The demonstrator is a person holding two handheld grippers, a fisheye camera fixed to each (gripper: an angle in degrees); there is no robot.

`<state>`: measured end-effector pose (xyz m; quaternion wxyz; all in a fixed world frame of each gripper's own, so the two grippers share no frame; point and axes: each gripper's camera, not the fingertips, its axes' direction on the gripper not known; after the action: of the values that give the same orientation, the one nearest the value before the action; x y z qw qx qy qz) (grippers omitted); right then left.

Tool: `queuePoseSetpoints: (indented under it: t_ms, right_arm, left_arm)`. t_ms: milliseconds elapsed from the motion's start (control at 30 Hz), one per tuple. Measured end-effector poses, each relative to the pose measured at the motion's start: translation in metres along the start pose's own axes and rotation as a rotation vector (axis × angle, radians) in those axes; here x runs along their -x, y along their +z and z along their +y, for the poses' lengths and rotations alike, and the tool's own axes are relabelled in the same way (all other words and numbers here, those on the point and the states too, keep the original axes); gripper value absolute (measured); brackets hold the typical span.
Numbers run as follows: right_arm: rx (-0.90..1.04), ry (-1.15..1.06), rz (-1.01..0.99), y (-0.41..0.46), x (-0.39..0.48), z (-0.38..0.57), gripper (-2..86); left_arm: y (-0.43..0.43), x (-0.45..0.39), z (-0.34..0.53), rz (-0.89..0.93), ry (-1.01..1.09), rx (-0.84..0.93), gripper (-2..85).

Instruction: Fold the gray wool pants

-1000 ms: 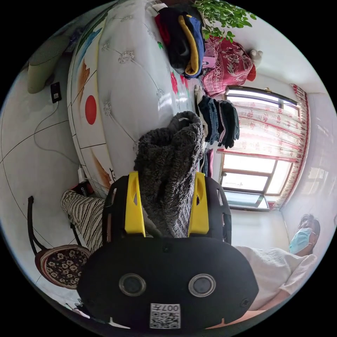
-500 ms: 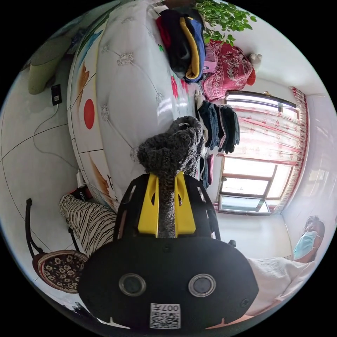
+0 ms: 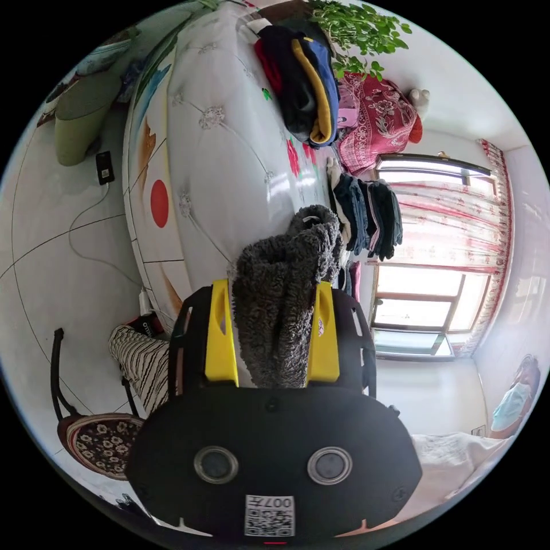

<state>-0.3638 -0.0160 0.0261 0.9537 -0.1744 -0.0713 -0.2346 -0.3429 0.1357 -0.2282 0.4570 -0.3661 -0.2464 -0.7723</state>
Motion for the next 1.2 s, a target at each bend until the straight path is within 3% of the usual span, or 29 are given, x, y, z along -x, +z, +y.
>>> queuePoseSetpoints:
  t_ms: [167, 333, 533, 633, 733, 833, 933, 1067, 1200]
  right_arm:
    - [0.060, 0.028, -0.066, -0.003, -0.020, 0.002, 8.5]
    - [-0.030, 0.135, -0.068, -0.028, -0.040, 0.017, 8.9]
    - [-0.207, 0.403, -0.069, -0.087, -0.094, 0.078, 9.3]
    - [-0.348, 0.597, -0.037, -0.126, -0.119, 0.131, 9.6]
    - [-0.506, 0.779, -0.027, -0.158, -0.133, 0.190, 10.0]
    - [-0.610, 0.938, -0.047, -0.173, -0.141, 0.242, 10.7]
    - [-0.660, 1.032, -0.105, -0.176, -0.143, 0.277, 11.5]
    - [-0.602, 1.092, -0.172, -0.167, -0.155, 0.292, 12.6]
    - [-0.543, 1.113, -0.224, -0.159, -0.173, 0.291, 13.1]
  left_arm:
    - [0.001, -0.006, 0.021, 0.015, 0.048, -0.033, 7.5]
    - [0.023, -0.089, 0.045, 0.087, 0.333, 0.034, 6.0]
    - [0.146, -0.293, 0.152, 0.216, 0.987, 0.443, 6.5]
    - [0.245, -0.370, 0.284, 0.347, 1.272, 0.804, 6.9]
    - [0.320, -0.369, 0.380, 0.406, 1.366, 1.093, 8.7]
    - [0.404, -0.318, 0.463, 0.289, 1.330, 1.356, 11.9]
    - [0.417, -0.289, 0.462, 0.265, 1.292, 1.371, 12.0]
    - [0.409, -0.247, 0.381, 0.105, 1.219, 1.142, 11.9]
    - [0.402, -0.182, 0.293, -0.105, 1.002, 0.952, 13.3]
